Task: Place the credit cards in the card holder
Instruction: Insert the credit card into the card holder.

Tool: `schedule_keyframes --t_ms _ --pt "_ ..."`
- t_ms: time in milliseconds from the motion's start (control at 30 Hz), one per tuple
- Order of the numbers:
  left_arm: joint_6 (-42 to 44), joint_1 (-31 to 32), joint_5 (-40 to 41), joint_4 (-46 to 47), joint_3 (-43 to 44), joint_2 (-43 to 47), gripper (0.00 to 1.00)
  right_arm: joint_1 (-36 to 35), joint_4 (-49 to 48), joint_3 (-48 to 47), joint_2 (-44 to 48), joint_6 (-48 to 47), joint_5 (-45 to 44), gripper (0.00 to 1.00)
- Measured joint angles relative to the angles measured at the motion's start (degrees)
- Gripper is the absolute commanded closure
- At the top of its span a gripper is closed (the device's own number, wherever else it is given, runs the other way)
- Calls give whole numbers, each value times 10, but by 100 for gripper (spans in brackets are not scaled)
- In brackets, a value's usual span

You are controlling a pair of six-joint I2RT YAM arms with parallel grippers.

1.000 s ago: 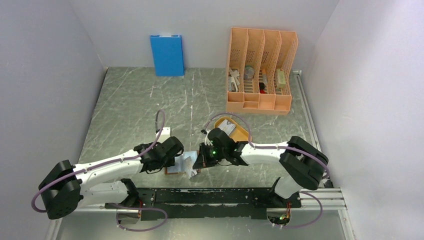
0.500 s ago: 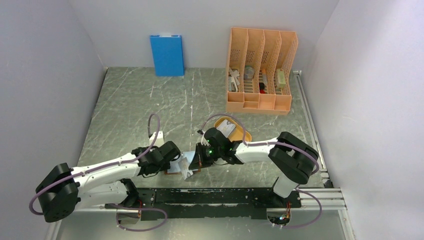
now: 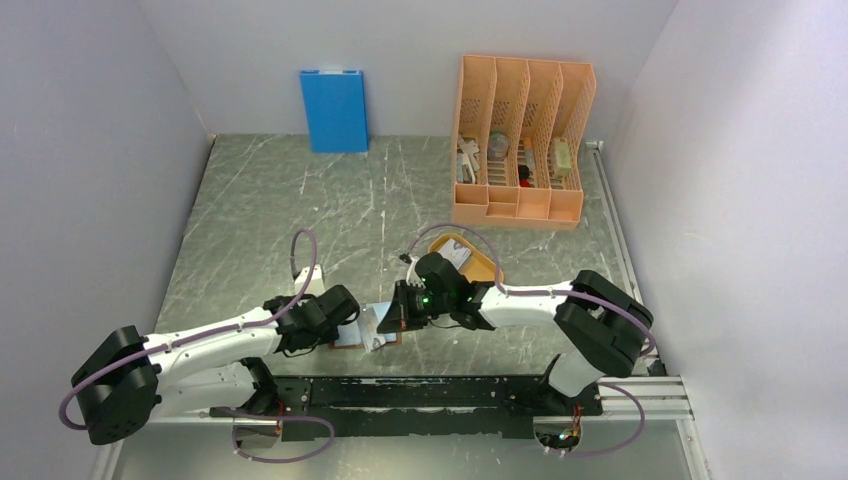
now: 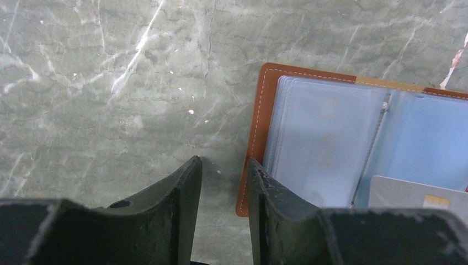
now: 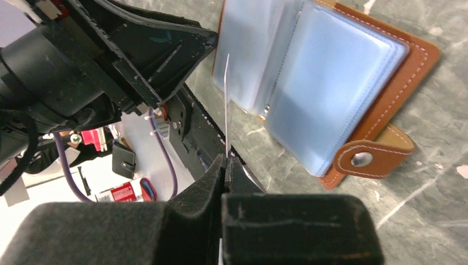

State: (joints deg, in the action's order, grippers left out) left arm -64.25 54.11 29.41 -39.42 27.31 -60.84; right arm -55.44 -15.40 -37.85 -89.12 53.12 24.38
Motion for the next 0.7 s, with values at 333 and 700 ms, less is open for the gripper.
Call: schedule_keyframes --t_ms 333,700 --pt "-6 -1 0 -3 0 0 61 2 2 7 -16 5 1 100" --pt "-5 -1 0 -3 0 0 61 4 3 7 -26 9 -3 100"
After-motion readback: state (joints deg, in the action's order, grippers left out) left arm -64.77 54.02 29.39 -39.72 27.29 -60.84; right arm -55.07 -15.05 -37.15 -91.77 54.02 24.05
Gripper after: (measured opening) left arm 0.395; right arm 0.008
